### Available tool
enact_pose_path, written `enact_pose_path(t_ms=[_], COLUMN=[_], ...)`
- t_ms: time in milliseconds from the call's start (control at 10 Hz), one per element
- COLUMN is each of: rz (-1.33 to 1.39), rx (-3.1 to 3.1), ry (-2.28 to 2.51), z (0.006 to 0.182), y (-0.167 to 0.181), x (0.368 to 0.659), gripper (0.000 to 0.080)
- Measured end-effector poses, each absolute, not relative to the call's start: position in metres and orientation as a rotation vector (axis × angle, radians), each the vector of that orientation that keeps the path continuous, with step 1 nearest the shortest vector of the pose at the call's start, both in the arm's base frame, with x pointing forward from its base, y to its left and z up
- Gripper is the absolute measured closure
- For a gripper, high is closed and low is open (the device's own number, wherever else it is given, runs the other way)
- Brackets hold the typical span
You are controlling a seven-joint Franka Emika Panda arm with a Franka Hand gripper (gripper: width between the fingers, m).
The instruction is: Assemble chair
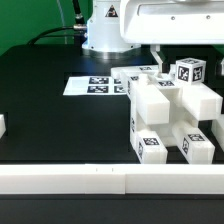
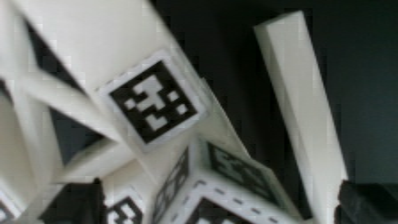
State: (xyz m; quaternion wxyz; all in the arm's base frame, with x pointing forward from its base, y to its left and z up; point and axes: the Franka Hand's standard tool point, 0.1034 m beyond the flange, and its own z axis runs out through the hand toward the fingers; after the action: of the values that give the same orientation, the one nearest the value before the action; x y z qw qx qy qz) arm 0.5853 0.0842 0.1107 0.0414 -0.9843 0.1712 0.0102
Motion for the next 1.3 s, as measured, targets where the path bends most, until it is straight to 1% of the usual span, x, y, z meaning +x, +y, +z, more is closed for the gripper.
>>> enact_pose_path(t_ms=[800, 900, 1000, 1100, 1200, 1300], rz=[0.004, -0.002, -0.002, -0.001, -0.001, 0.0], rx=[-3.083, -3.069, -3.07, -3.07, -3.071, -3.074], ry=[-0.524, -0.602, -0.6, -0.598, -0.597, -0.575], z=[0.1096, 0.1092, 0.1089, 0.1088, 0.1086, 0.1083], y=[0.0871, 0.0862, 0.086, 0.0859, 0.0854, 0.0854], x=[0.5837, 0.5839, 0.5839, 0.5839, 0.5838, 0.5838], gripper=[0.0151, 0.0192, 0.0192, 0.0371, 0.0371, 0.0525])
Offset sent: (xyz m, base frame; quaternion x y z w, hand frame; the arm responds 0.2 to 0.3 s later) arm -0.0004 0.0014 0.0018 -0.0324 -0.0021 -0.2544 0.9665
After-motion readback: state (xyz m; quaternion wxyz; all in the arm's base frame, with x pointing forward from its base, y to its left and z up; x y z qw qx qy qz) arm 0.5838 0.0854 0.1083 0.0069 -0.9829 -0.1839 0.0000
